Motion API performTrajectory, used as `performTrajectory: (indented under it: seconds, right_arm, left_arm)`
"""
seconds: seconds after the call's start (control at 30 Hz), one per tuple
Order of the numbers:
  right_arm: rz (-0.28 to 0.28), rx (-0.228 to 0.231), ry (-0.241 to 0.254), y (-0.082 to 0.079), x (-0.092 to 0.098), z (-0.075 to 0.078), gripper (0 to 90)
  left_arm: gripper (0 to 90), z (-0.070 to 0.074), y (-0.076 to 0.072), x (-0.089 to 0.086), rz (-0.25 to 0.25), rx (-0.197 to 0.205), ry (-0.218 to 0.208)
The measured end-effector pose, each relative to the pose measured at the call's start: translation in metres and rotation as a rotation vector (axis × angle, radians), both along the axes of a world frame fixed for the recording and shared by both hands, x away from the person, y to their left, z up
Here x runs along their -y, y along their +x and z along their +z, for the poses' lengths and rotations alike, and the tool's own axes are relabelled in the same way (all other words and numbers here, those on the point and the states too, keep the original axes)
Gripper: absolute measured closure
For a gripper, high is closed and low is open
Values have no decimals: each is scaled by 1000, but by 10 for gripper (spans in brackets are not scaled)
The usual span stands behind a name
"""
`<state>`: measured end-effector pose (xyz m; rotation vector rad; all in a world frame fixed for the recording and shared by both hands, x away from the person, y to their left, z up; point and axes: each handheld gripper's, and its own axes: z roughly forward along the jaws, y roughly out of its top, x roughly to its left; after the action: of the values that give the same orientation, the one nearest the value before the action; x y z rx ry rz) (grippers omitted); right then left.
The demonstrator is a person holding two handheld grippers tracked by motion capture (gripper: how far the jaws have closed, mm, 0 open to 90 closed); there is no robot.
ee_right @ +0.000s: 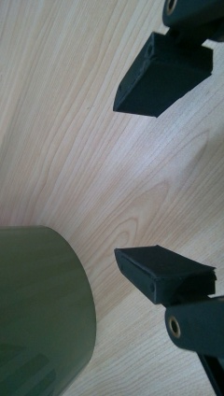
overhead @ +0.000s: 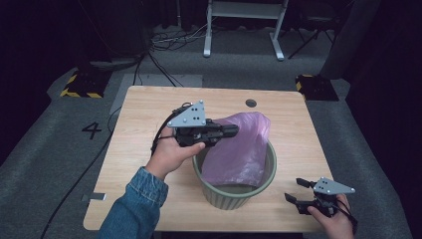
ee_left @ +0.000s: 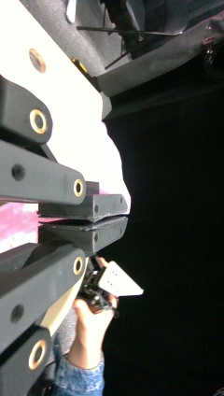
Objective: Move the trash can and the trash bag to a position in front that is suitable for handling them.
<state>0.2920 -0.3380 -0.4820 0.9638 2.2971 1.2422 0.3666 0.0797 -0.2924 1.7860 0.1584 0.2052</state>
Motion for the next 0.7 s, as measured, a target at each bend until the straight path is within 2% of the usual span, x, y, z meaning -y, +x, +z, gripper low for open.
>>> performTrajectory:
  seconds: [0.3,0.5,0.7]
  right_arm:
    - [6,-1,0,0,-2,0,247]
    - [8,-1,5,1,-2,1,247]
    - [9,2,15,2,-2,6,251]
  left_arm:
    - [864,-20,-5,0,-21,-32,59]
    - [864,-31,-8,-10,-3,-67,77]
    - [863,-38,-17,-18,-8,-82,106]
